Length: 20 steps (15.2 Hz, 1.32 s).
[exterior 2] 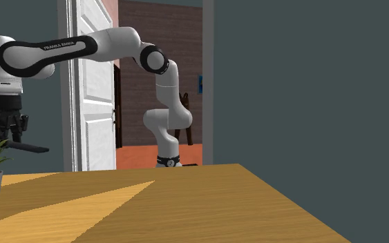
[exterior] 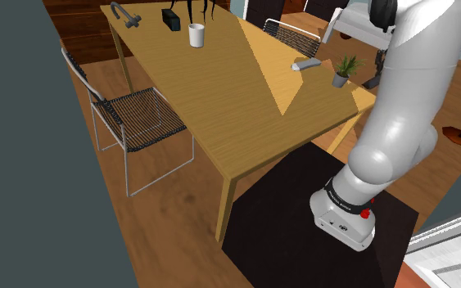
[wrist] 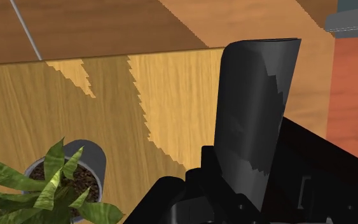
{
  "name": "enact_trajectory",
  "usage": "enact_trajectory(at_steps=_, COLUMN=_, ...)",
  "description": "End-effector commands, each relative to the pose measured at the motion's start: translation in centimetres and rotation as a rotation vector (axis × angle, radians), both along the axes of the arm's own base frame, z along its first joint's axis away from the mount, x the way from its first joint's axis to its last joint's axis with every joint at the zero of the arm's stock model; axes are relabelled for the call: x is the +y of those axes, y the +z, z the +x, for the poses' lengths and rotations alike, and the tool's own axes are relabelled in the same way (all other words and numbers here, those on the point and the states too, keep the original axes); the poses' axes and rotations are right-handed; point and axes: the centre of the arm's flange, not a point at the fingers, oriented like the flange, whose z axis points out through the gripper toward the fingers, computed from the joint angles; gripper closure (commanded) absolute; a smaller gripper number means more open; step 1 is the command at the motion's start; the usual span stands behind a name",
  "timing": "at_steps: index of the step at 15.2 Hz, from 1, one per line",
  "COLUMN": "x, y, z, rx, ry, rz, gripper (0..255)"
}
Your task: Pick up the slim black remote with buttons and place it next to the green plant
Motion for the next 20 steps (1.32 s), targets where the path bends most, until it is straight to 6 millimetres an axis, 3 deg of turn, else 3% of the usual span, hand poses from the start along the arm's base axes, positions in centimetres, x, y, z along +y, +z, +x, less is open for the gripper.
enact_trajectory(at_steps=1, x=0.0, y=-1.0, z=-0.1, rx=0.0, ry=0.0, rz=-0.001, gripper=255)
enact_trajectory(at_steps=17, x=0.0, y=-9.9, z=-0.1, rx=0.0, ry=0.0, rz=-0.001, gripper=255)
enact_trajectory(at_steps=20, x=0.0, y=-9.9, z=-0.1, rx=0.0, ry=0.0, rz=-0.001, gripper=255)
